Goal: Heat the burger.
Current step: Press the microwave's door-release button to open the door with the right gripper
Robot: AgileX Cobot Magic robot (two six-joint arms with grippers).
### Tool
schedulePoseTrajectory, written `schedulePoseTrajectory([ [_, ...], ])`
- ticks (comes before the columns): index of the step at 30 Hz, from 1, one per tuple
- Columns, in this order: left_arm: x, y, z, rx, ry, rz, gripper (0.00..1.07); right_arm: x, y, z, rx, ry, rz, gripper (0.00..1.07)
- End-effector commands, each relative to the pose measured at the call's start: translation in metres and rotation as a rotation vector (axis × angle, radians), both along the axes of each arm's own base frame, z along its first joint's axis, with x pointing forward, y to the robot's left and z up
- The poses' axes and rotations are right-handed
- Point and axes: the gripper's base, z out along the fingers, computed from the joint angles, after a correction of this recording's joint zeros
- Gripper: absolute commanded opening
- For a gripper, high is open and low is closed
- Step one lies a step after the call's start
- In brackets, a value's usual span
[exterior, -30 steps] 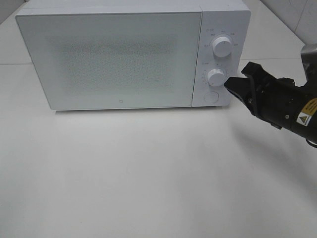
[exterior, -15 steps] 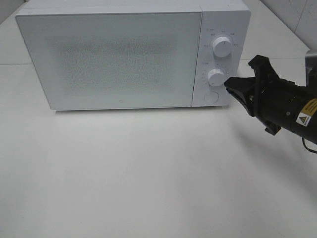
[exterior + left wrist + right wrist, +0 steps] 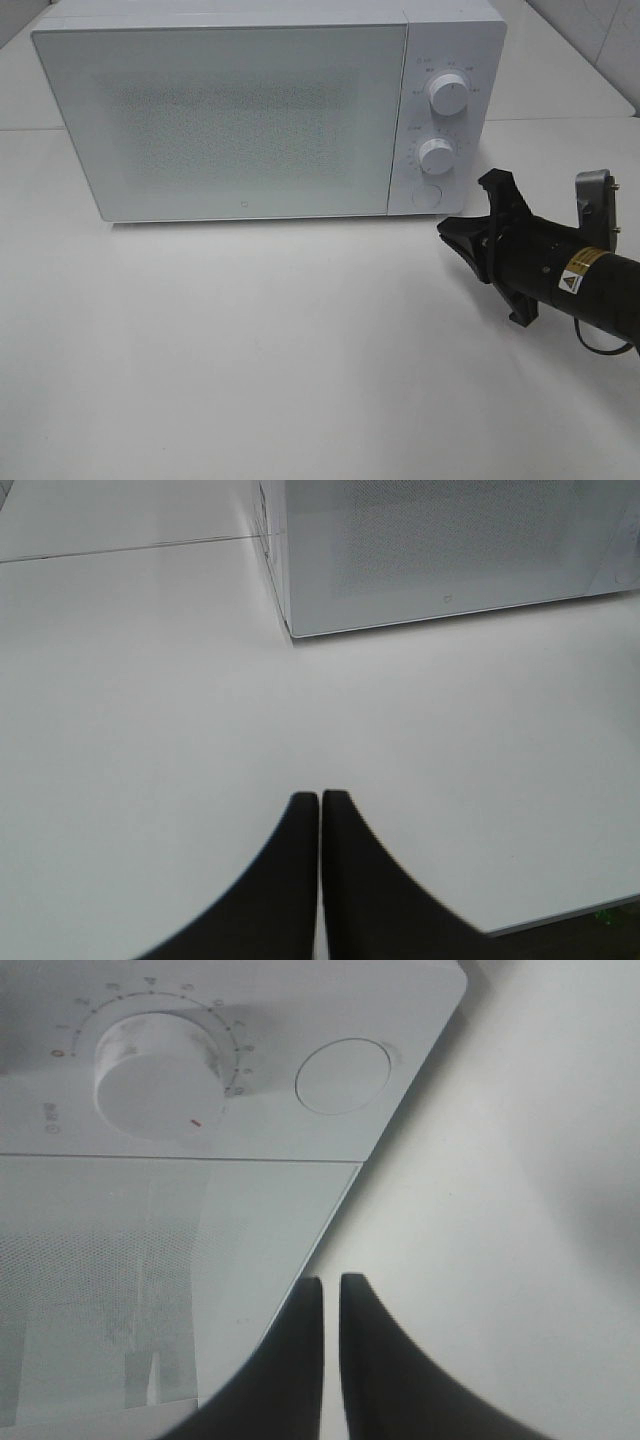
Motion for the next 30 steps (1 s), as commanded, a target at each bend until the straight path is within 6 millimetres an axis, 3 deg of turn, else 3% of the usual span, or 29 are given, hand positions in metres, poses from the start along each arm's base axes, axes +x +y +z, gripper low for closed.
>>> schedulePoseTrajectory([
  [1, -0.003, 0.0, 0.0, -0.003, -0.031, -0.006, 0.0, 0.009, 0.004, 0.013, 0.103, -0.122, 0.009, 0.0],
  [19, -0.003, 0.0, 0.0, -0.003, -0.031, -0.006, 0.0, 0.052, 0.006, 0.007, -0.033, 0.017, -0.046, 0.0],
  [30, -0.003, 0.0, 0.0, -0.003, -0.031, -0.006, 0.0, 0.075, 0.021, 0.0, 0.032, -0.007, -0.059, 0.0],
])
